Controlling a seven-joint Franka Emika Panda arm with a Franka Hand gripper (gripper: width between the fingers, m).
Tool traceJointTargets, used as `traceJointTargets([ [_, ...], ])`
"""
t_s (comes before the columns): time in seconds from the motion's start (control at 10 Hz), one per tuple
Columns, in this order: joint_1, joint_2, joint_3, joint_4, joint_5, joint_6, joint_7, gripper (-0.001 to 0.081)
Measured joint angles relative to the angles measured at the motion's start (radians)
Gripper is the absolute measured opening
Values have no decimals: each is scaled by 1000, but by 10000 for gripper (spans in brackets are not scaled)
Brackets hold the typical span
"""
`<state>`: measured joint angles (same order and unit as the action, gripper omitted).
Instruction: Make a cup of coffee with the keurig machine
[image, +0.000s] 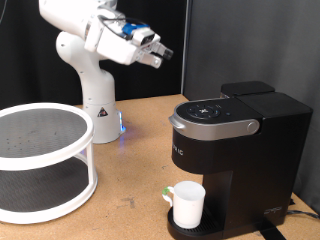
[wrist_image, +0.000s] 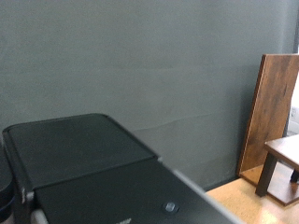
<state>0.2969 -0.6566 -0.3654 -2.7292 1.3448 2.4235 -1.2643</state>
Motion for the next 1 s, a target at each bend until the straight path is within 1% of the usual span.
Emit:
traceJointTargets([
  [0.1, 0, 12, 20, 28, -61, 1, 37, 803],
  [0.2, -9, 30, 48, 62, -195, -7, 117, 803],
  [0.3, -27, 54, 84, 100, -349, -32, 208, 803],
  [0.4, -40, 82, 110, 145, -478, -91, 275, 803],
  [0.5, -43, 116, 120, 194, -571, -155, 325, 803],
  [0.6, -43, 150, 130, 237, -599, -176, 367, 803],
  [0.7, -44, 192, 139, 268, -602, -176, 384, 803],
  [0.8, -44, 191, 138, 266, -599, -176, 380, 803],
  [0.9, -40, 188, 138, 264, -596, -164, 333, 803],
  [1.0, -35, 185, 144, 264, -596, -130, 288, 803],
])
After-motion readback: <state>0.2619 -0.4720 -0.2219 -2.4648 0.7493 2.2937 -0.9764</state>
